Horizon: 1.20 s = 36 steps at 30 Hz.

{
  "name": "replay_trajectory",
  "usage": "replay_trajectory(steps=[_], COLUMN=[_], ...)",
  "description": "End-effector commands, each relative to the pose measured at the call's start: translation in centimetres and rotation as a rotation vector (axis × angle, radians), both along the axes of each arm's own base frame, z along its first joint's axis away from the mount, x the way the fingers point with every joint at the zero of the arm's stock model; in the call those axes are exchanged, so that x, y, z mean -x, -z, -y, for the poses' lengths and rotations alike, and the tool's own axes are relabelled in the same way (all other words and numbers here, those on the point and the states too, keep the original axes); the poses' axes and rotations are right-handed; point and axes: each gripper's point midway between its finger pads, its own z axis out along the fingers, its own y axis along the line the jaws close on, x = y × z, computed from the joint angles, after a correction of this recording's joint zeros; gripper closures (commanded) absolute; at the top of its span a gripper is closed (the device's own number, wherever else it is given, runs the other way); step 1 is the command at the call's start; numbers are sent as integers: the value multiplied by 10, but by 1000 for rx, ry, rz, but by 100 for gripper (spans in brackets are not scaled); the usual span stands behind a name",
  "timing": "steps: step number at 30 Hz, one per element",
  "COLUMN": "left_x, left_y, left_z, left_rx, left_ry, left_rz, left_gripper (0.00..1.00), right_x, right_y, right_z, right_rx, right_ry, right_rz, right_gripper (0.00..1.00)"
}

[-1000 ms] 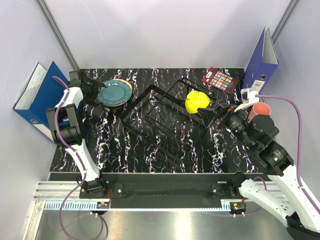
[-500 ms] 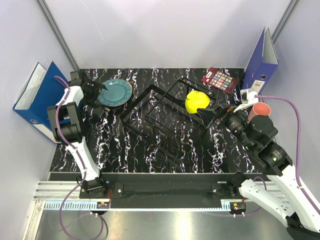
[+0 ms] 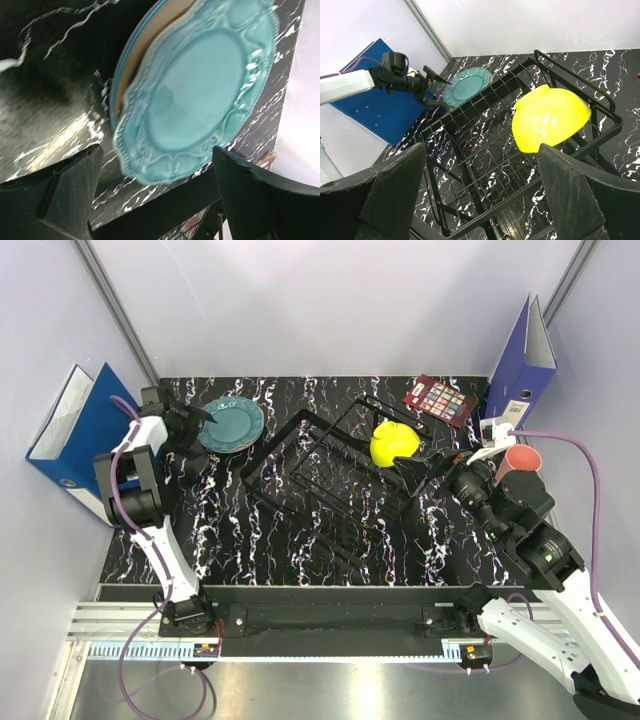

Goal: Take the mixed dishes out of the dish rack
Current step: Place the plate at the center of the board, then pick up the bowl from the dish rack.

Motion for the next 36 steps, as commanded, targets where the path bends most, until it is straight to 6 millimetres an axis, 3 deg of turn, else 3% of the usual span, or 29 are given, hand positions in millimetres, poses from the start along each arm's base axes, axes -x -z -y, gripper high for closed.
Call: replay_trajectory(steps=[1, 3, 4, 6, 7, 10, 11, 12, 15, 16, 18, 19, 20, 21, 22, 24, 30, 36], left_x=[10, 18, 22, 30, 37, 59, 70, 78, 102, 111, 130, 139, 152, 162, 166, 184, 208, 214], left_y=[-63, -77, -97, -108, -127, -144, -170, -169, -194, -201, -213, -210, -223, -225, -221, -233, -228, -221], left_z=[-8, -14, -14, -13, -9, 4, 13, 22, 54, 78, 96, 117, 127, 147, 148, 158, 149, 150], left_rx=[-36, -58, -77, -89, -95, -97, -128, -139, -224, -231, -291, -324, -327, -316, -339, -337, -391, -388], left_ry=[-7, -28, -33, -40, -39, -27, -13, 2, 84, 143, 183, 233, 251, 304, 299, 326, 323, 340], left_rz=[139, 164, 207, 227, 267, 312, 378, 383, 470, 499, 554, 564, 615, 640, 646, 710, 766, 766], left_gripper=[6, 5, 5, 5, 5, 5, 5, 5, 3, 2, 1, 1, 1, 1, 1, 1, 1, 1], right_x=[1, 1, 1, 2, 2, -1, -3, -5, -21, -31, -40, -43, -44, -47, -48, -50, -48, -47], right_y=[-13, -13, -12, -12, -12, -12, -10, -8, 8, 18, 27, 29, 29, 33, 33, 35, 30, 37], right_z=[1, 1, 1, 0, -1, 4, 7, 11, 22, 24, 21, 19, 15, 9, 6, -2, -14, -10], right_rx=[-31, -32, -34, -38, -38, -16, 1, 33, 138, 178, 217, 219, 197, 194, 179, 138, -25, -145], right_ry=[3, 4, 1, -5, -8, 21, 39, 59, 151, 190, 206, 208, 207, 193, 189, 169, 153, 191], right_rz=[41, 39, 36, 34, 34, 34, 29, 19, -42, -78, -128, -140, -157, -177, -186, -211, -238, -252], right_gripper=[0, 0, 0, 0, 0, 0, 0, 0, 0, 0, 0, 0, 0, 0, 0, 0, 0, 0])
